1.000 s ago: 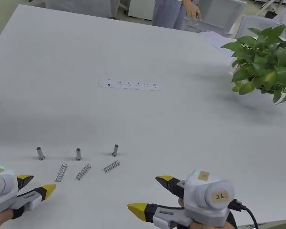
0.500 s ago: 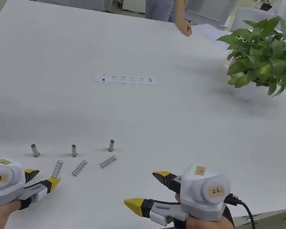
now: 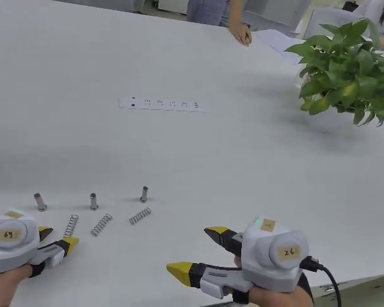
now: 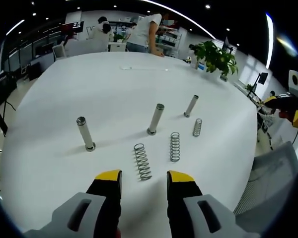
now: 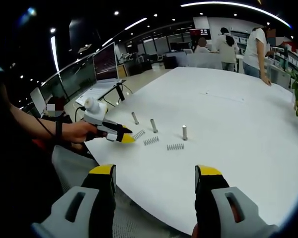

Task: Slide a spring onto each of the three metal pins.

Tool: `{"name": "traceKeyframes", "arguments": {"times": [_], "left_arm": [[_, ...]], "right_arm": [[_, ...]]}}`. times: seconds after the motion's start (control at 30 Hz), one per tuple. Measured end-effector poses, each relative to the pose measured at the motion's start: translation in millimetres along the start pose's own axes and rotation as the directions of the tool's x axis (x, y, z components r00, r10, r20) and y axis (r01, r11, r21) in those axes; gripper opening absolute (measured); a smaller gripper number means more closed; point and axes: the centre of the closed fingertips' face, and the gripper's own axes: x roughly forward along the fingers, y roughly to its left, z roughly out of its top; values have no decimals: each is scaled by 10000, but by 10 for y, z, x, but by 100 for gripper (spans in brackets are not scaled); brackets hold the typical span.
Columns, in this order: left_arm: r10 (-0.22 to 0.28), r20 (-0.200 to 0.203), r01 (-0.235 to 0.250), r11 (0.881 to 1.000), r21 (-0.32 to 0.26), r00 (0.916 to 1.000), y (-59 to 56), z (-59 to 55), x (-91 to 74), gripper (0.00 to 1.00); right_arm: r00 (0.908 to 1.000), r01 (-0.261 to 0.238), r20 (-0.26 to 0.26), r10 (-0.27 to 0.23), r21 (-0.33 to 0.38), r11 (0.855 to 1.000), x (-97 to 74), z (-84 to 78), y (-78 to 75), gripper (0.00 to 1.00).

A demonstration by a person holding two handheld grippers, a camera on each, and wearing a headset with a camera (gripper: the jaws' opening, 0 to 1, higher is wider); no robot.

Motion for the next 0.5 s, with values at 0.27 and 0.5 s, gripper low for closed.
{"name": "traceKeyframes", "arguments": {"times": [0.27,0.5], "left_arm": [[248,-89,-242,9979,606,9997,-4,-15,85,25],[976,-415,-860,9709,2235,9944,94,-38,125,4]], "right_arm": [[10000,-29,-17,29,-41,10000,17,1,22,63],[10000,54,-34,-53,12,10000,-24,-35,6,63]]}}
